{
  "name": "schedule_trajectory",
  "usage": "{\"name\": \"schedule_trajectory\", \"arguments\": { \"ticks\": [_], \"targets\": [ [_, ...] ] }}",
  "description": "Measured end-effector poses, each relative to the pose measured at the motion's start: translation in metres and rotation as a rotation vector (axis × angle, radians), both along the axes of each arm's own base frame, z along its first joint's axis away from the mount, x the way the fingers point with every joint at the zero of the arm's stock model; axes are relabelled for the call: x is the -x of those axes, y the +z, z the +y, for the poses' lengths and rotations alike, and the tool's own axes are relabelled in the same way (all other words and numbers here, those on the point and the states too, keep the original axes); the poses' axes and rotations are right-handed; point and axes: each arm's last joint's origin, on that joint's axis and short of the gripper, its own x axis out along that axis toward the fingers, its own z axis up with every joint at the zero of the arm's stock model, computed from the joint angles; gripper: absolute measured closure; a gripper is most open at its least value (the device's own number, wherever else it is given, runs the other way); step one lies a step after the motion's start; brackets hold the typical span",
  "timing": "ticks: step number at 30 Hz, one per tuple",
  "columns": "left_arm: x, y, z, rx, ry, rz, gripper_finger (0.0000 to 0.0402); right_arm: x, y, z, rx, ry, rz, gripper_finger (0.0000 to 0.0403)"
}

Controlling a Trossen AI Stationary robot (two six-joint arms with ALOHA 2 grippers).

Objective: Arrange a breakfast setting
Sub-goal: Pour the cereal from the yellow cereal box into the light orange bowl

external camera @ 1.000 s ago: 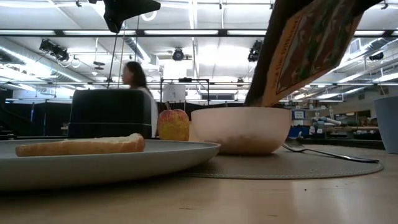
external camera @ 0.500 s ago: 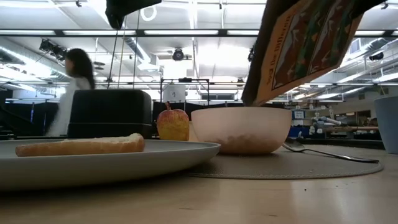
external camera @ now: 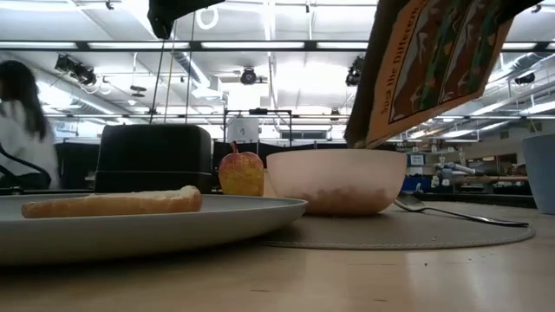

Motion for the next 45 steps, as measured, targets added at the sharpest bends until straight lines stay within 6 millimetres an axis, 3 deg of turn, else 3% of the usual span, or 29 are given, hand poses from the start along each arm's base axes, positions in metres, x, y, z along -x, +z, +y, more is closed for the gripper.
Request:
{"name": "schedule_trajectory", "arguments": {
  "ticks": [7,21,28,35,40,45],
  "targets": [
    [-0.001,0.003,0.000,-0.033,-0.001,-0.035,0.0127,0.004,0.001,-0.001,-0.081,-0.055,-0.032,0.0192],
    [0.000,0.017,-0.001,-0.110,-0.012,-0.158,0.0127,0.064,0.005,-0.027,-0.275,-0.140,-0.286,0.0192],
    [0.001,0.026,0.000,-0.167,0.002,-0.231,0.0127,0.080,0.009,-0.033,-0.449,-0.158,-0.432,0.0192],
    [0.001,0.026,-0.001,-0.197,-0.025,-0.237,0.0127,0.095,-0.003,-0.040,-0.524,-0.150,-0.534,0.0192],
    [-0.001,0.025,-0.003,-0.224,-0.066,-0.248,0.0127,0.101,-0.009,-0.041,-0.669,-0.073,-0.716,0.0192],
    [-0.015,0.016,-0.006,-0.293,-0.042,-0.292,0.0127,0.086,-0.018,-0.033,-0.785,-0.009,-0.900,0.0192]
  ]
}}
